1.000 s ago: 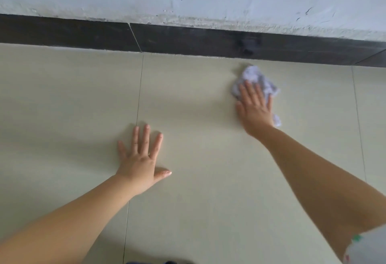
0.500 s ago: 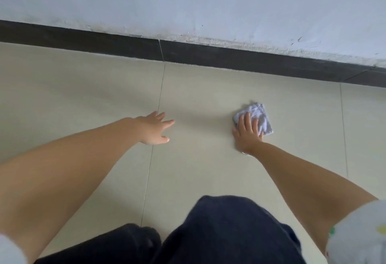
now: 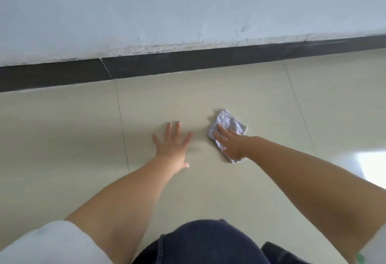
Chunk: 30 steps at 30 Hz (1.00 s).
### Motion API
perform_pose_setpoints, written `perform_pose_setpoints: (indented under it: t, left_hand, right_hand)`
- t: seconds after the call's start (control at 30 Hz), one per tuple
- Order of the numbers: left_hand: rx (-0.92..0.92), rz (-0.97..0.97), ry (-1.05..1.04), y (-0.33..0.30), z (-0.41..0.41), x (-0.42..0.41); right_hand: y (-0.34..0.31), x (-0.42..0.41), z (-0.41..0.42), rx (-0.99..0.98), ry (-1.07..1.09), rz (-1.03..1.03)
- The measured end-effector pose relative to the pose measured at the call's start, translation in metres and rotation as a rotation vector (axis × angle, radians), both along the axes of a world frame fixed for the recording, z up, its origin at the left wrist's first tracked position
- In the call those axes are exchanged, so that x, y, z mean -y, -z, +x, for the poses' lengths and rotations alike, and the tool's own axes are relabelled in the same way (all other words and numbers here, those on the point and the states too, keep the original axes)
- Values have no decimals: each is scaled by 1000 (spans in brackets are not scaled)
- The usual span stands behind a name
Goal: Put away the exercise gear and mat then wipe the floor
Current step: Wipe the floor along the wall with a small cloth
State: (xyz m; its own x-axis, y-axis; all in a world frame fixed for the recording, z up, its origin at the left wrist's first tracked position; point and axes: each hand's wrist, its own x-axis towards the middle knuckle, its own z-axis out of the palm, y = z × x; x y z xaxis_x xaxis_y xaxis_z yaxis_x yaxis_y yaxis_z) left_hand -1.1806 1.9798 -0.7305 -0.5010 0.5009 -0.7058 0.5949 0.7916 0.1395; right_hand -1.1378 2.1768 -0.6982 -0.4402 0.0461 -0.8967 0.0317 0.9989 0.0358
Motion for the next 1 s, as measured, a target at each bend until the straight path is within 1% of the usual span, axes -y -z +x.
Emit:
perform_pose_setpoints:
  t: [0.07,0.17,0.23,0.3,0.4,0.47,0.5,0.57,0.6,0.63,0.7,0.73,0.77,0.8,0.83,0.87,0.9,0.93,1.0]
  left_hand:
    - [2,-11,17,-2,0,2]
    - [17,-23,40,-3,-6,2]
    - [32,-38,41,-4,-8,1]
    - [24,-93,72,-5,-8,-2]
    - [29,-207,171,-10,-16,-5]
    - [37,-300,245,-19,-23,-15]
    - [51,-367,246,-25,-23,-21]
    - [65,-452,132,-29,-13,-39]
    - [54,-430,39,-27,-4,-50]
    - [33,-352,-76,-23,8,-60]
    - [-15,-110,-277,-15,41,-73]
    - [-53,-4,-320,-11,61,-75]
    - [-95,63,-316,-8,82,-75]
    - [-113,81,-280,-5,99,-73]
    - [-99,57,-241,-2,112,-70]
    - [-68,13,-209,1,120,-66]
    - [-39,-26,-191,1,121,-64]
    - [-21,-46,-190,0,117,-65]
    - [-3,-38,-240,-8,98,-78]
  right_hand:
    - [5,10,3,-29,44,33]
    - [7,22,4,-39,182,52]
    - [5,28,6,-105,162,35]
    - [7,34,23,-192,130,-6]
    - [7,57,76,-311,62,-171]
    - [16,71,114,-378,-2,-236]
    - [22,75,130,-428,-18,-265]
    - [36,73,153,-535,-9,-321]
    - [42,61,159,-583,17,-324]
    - [48,41,161,-613,67,-321]
    - [49,-13,165,-613,238,-255]
    - [49,-48,168,-632,318,-186]
    - [51,-86,174,-671,366,-107]
    - [48,-123,179,-637,460,-36]
    - [43,-152,181,-568,596,6]
    - [37,-171,182,-499,733,33]
    - [33,-177,182,-470,829,48]
    - [32,-171,179,-464,875,50]
    - [36,-127,175,-468,816,1]
